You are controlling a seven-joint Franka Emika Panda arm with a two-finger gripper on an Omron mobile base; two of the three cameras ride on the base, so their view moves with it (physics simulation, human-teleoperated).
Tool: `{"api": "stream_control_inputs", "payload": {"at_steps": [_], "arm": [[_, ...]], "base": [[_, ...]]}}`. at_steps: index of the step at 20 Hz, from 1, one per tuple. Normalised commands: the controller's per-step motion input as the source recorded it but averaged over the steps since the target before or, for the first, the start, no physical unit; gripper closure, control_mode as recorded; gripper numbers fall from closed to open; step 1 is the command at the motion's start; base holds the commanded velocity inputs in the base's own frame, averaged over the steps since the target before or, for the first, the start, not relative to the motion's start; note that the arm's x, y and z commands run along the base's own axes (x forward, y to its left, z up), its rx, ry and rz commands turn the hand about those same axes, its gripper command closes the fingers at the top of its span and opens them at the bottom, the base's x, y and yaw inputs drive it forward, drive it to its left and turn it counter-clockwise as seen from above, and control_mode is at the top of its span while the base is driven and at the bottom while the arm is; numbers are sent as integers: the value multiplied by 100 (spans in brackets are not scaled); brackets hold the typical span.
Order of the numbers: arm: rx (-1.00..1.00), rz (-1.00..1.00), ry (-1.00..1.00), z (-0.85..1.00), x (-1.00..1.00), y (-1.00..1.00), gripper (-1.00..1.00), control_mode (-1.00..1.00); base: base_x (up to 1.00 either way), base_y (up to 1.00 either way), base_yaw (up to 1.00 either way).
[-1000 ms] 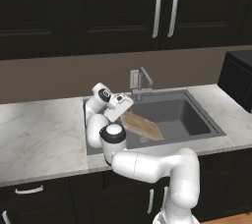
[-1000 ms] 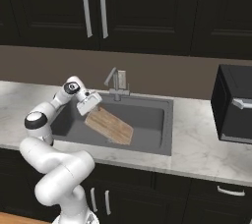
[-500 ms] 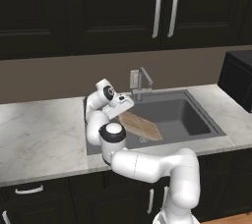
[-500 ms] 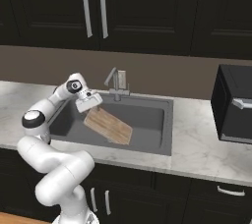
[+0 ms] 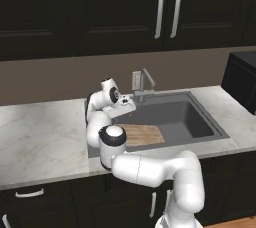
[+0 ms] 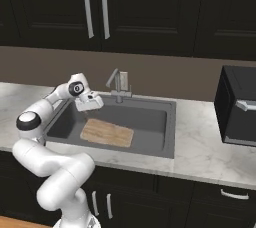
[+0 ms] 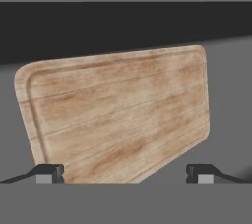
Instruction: Move the cutting board and knife to the sink. Then move spray from the cabinet to the counter.
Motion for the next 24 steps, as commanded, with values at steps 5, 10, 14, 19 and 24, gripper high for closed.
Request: {"api": "stream_control_inputs", "payload": {"at_steps": [5, 10, 14, 19, 24], "arm": [[10, 0, -12, 0, -8, 14, -100, -100], [6, 0, -4, 0, -11, 9, -100, -100], [2, 0, -2, 8, -12, 3, -100, -100], [1, 0, 0, 18, -11, 0, -100, -100], [4, 2, 0, 21, -19, 0, -100, -100]], "base": [[0, 0, 0], [0, 0, 0], [0, 0, 0], [0, 0, 0], [0, 0, 0]]}}
